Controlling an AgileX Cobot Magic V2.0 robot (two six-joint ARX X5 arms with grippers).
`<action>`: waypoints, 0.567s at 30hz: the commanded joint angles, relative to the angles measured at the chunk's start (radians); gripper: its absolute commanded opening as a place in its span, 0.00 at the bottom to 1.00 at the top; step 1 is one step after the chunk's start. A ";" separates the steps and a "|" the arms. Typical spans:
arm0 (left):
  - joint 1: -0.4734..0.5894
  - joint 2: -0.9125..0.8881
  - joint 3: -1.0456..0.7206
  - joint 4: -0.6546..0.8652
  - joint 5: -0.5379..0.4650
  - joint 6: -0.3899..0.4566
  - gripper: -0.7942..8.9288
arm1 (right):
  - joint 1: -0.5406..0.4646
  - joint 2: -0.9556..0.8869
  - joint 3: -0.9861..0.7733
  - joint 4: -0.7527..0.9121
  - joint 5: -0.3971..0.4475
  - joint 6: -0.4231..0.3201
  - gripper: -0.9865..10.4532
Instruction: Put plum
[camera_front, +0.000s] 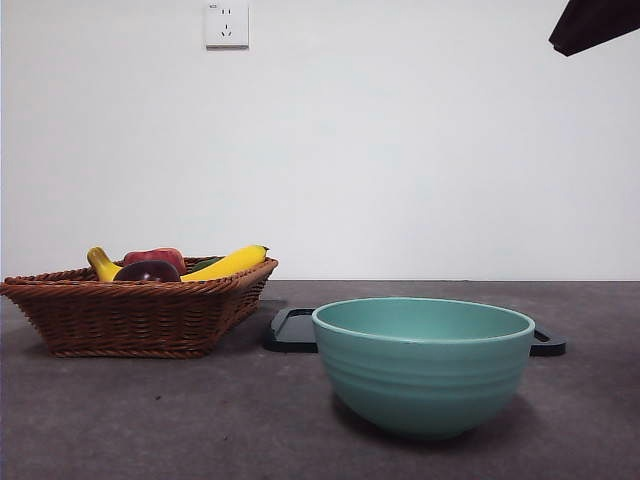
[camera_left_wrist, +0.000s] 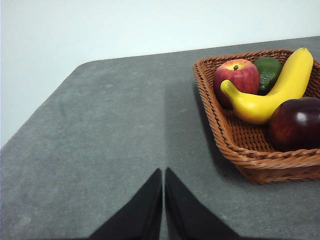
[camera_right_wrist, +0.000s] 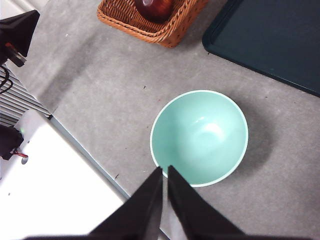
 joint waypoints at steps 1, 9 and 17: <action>0.002 -0.002 -0.021 -0.009 -0.002 -0.003 0.09 | 0.007 0.006 0.016 0.010 -0.002 -0.012 0.09; 0.002 -0.002 -0.021 -0.009 -0.002 -0.003 0.09 | -0.079 -0.031 0.010 0.064 0.126 -0.141 0.09; 0.002 -0.002 -0.021 -0.009 -0.002 -0.003 0.09 | -0.442 -0.237 -0.071 0.237 0.163 -0.269 0.09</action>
